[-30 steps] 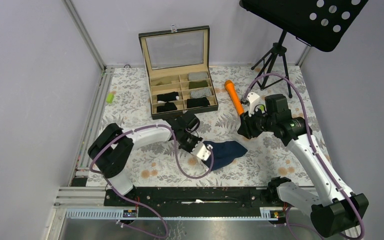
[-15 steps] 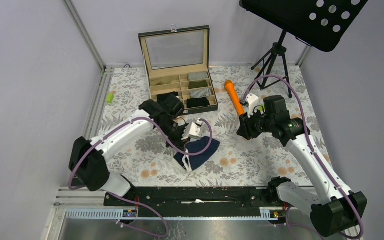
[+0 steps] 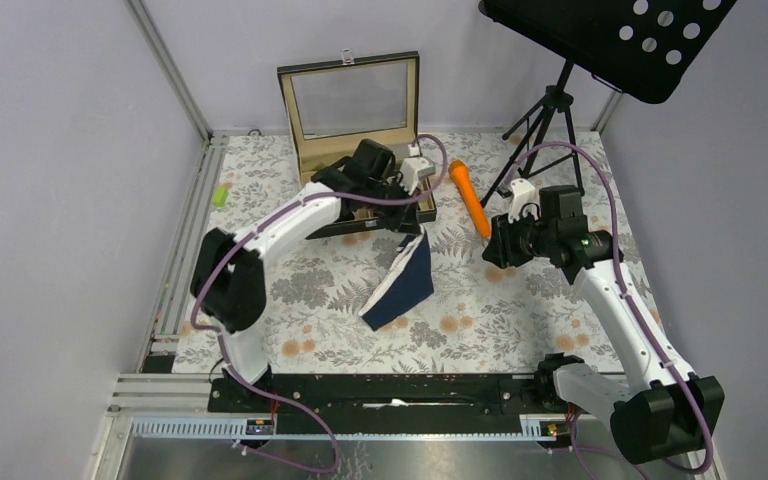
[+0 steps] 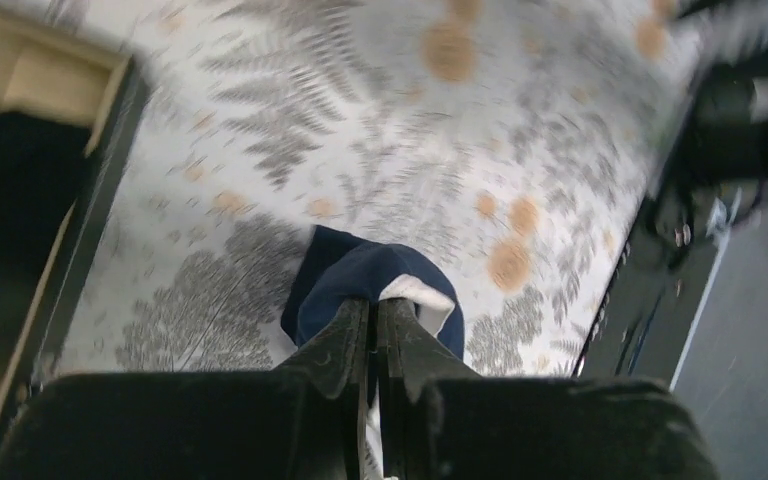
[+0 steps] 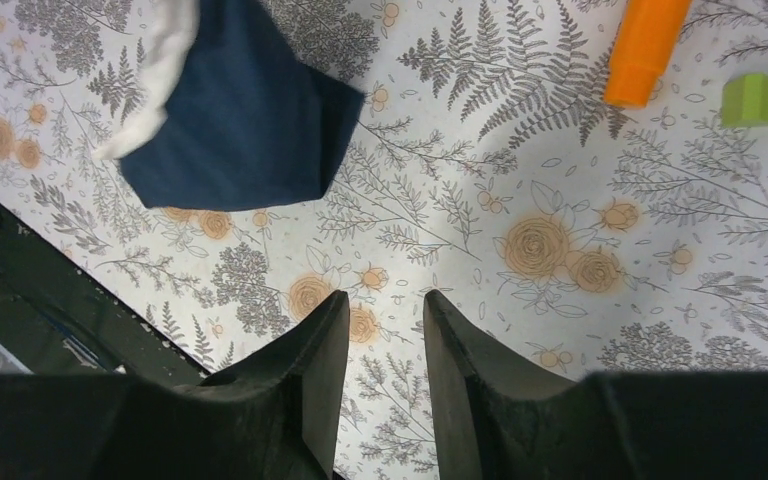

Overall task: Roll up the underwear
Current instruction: Roll the underwear to the center of the board.

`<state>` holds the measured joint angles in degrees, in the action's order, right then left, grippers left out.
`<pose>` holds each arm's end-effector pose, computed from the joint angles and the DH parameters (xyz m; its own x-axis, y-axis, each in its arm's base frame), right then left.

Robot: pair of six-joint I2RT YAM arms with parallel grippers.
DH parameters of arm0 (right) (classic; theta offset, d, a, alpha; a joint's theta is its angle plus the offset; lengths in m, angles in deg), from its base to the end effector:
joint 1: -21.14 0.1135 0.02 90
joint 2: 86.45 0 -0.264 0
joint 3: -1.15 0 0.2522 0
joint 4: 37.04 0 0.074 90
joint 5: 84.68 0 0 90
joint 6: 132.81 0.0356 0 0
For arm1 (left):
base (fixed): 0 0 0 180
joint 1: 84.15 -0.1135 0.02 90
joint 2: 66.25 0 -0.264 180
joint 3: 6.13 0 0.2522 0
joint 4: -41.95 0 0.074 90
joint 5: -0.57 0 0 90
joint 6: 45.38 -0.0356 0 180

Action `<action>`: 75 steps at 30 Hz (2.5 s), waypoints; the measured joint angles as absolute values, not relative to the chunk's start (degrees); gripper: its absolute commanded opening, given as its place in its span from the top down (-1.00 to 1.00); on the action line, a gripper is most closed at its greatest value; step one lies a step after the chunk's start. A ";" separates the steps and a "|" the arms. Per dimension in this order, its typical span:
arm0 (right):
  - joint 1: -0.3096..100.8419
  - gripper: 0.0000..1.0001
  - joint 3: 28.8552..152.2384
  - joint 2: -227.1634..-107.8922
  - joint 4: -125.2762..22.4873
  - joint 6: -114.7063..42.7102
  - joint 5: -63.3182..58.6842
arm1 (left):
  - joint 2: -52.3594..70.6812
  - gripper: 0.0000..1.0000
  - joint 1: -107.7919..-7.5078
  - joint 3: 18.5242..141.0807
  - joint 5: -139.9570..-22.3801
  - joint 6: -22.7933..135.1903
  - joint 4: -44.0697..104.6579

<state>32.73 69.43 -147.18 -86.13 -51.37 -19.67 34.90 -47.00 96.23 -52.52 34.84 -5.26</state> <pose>0.2130 0.0590 0.3065 -0.5692 -0.2544 -0.7819 -0.5831 0.7954 0.1656 0.3014 -0.2552 0.3041 -0.4265 0.4936 -0.7579 0.9009 0.3060 -0.3077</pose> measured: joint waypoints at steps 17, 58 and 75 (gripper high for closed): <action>58.44 0.27 71.90 -156.01 -85.06 -61.62 -22.16 | 40.43 1.00 -62.65 84.32 -60.57 50.23 -1.98; 84.23 0.15 81.98 -195.15 -62.24 -70.10 -9.31 | 34.72 1.00 -67.61 77.63 -48.15 49.61 2.39; 81.93 1.00 88.71 -196.66 -65.63 -65.01 -4.11 | 33.96 1.00 -68.90 78.05 -47.13 47.03 -3.05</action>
